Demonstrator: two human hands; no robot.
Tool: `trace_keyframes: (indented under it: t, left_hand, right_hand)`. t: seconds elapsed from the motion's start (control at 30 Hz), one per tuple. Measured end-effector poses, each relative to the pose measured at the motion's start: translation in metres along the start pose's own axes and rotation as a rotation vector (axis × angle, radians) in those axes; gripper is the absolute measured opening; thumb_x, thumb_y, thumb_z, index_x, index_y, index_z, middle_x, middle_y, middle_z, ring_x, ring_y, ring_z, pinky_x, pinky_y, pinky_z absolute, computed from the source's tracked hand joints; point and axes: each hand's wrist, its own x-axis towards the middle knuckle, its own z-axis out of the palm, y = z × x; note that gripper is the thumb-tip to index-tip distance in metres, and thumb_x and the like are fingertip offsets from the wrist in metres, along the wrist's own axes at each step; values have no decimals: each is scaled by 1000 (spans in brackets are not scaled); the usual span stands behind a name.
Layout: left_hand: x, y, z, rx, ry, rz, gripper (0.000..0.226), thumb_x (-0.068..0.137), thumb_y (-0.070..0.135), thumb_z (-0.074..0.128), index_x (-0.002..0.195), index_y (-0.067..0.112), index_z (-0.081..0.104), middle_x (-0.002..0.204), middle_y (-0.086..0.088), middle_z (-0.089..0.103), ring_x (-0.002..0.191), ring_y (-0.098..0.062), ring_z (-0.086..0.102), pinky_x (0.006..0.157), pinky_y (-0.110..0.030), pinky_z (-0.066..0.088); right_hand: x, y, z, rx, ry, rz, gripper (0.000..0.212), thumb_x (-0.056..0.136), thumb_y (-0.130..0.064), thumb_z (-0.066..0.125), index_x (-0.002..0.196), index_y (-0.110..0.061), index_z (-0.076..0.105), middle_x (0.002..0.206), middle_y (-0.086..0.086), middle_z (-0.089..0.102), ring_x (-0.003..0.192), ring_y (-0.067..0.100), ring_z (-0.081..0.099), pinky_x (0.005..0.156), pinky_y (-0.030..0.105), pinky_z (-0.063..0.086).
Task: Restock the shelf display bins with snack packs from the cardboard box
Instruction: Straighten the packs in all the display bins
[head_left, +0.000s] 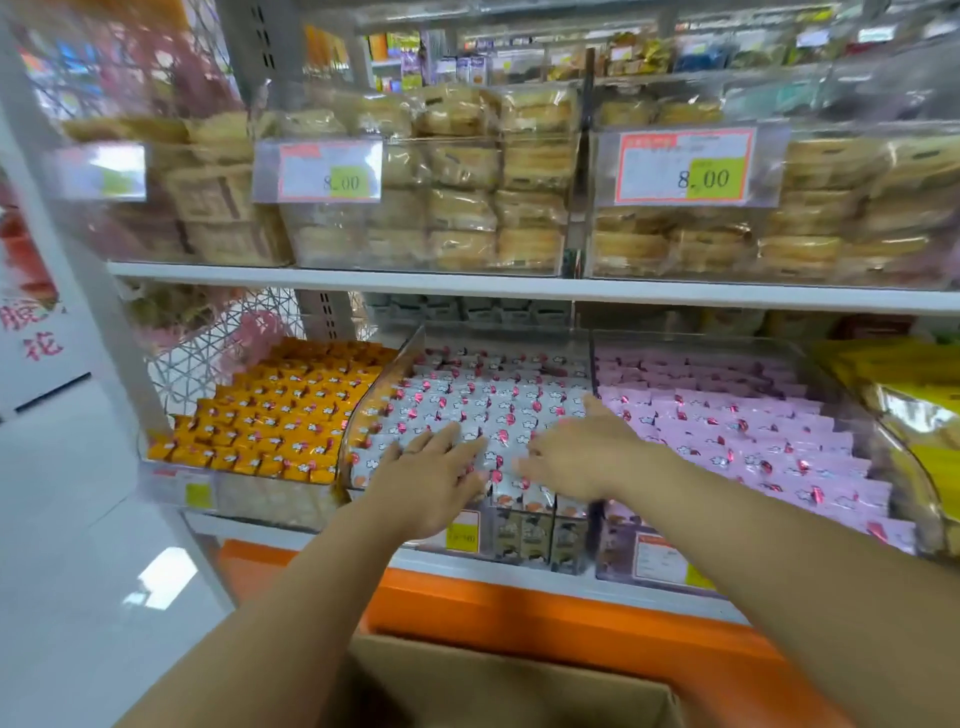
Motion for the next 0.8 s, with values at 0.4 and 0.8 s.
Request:
trace_keyframes:
  t: [0.4,0.8]
  left_hand:
    - [21,-47,3,-31,241,57,47,103,43,25,149,35,25,159,4,20,146,-15,14,120,-40,9]
    - [19,-55,10,-129,217,130,60,94,58,7,150,39,17,161,9,6,147,-13,-1,118,-41,-9]
  right_hand:
    - [103,-6,13,367,49,380,95,84,-79,20,153,-14,7,160,12,2,147,30,3,119,46,3]
    - [69,-38,-2,399,44,249,81,85,-74,13,152,-31,0,160,1,-9,147,23,-6,117,53,-2]
